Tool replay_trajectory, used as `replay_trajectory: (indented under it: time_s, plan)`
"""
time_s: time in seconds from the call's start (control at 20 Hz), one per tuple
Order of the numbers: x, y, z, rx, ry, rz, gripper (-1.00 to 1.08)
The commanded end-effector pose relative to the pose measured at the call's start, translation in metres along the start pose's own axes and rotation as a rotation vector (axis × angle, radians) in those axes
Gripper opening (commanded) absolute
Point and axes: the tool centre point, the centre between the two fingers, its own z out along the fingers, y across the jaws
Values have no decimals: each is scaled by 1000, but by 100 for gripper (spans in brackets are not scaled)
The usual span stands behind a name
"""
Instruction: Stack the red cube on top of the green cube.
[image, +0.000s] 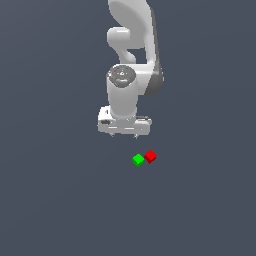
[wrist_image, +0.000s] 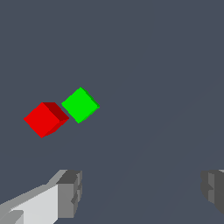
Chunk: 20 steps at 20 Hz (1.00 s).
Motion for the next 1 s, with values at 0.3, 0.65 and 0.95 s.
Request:
replay_trajectory:
  time_s: [0.3,0.65,0.95]
  plan:
    - [-1,-3,2,1,1,20,100]
    - [-3,-15,9,4,5,95,100]
    - [-4,-32,19,8,11,203,100]
